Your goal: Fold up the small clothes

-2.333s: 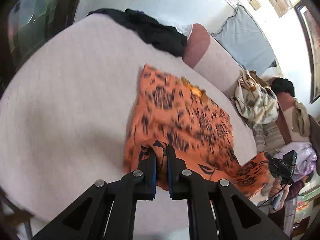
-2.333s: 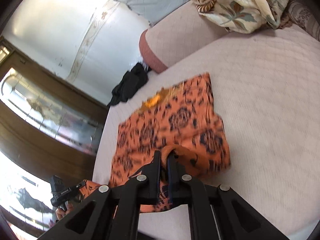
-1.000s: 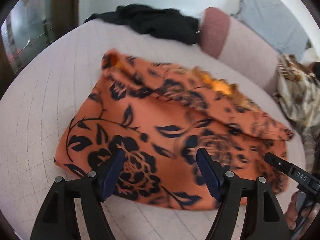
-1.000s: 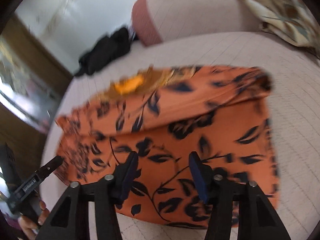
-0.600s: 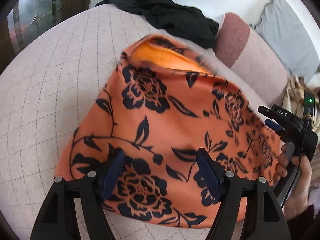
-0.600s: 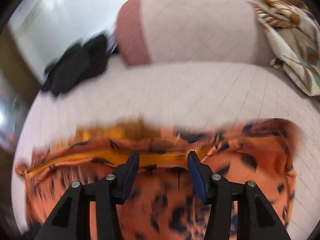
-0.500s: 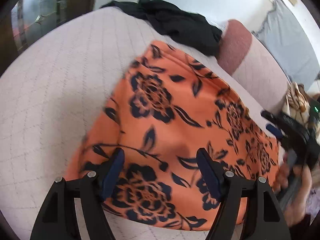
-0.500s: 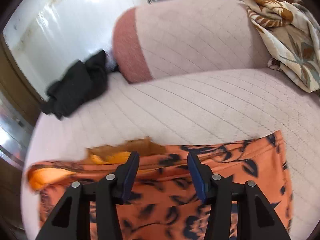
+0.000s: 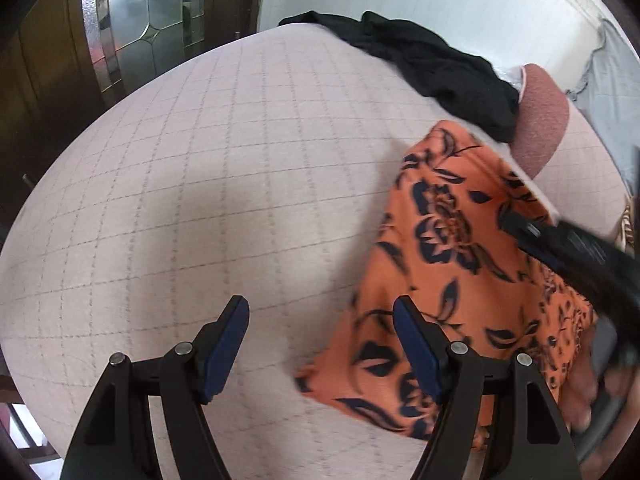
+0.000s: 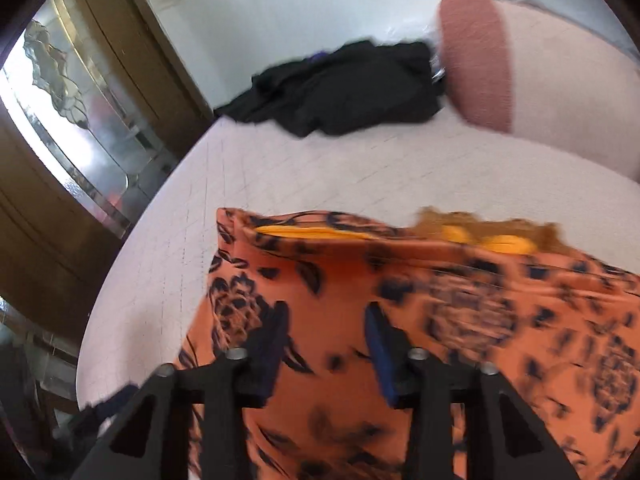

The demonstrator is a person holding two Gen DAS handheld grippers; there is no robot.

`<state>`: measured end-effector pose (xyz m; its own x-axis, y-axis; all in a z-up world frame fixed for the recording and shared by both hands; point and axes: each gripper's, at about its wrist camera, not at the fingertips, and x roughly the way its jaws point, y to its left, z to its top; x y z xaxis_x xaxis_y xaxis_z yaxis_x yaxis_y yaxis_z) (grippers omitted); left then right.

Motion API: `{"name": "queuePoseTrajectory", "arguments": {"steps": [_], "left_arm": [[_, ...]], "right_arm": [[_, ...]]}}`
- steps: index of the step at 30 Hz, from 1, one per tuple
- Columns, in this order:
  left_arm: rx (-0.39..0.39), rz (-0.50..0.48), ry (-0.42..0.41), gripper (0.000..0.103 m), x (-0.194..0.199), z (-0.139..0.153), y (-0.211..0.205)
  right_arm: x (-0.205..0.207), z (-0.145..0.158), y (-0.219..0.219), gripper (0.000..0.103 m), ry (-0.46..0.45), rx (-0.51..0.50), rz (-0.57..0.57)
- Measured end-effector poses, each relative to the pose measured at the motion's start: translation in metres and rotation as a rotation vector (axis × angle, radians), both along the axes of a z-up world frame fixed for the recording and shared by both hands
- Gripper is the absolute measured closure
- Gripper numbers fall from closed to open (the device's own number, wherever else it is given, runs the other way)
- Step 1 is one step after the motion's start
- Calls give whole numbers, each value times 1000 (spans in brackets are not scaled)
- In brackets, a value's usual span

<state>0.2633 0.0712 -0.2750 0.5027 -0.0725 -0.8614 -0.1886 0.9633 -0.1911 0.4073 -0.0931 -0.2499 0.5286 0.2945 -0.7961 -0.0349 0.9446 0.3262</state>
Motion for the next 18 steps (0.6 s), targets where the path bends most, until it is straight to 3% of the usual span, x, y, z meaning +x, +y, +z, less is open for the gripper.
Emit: {"name": "queuePoseTrajectory", "arguments": {"steps": [3,6,9,14,18], "left_arm": [[10,-23,-1,28,-1,0,3],[27,-40,-6,28,1,2,6],[17,-55,9,28,2,0,8],[7,-63,6,28,5,0,-3],[11,-95,-18,28,3,6,-20]], "right_arm": [[34,-26,19,64,83,-8,-41],[53,-34,26,64,56,-54,-88],[58,-29,19,64,61,4,-150],[30,-2,-7,64,-41,58,-208],[-11,14,-46,64,-53,29,-249]]}}
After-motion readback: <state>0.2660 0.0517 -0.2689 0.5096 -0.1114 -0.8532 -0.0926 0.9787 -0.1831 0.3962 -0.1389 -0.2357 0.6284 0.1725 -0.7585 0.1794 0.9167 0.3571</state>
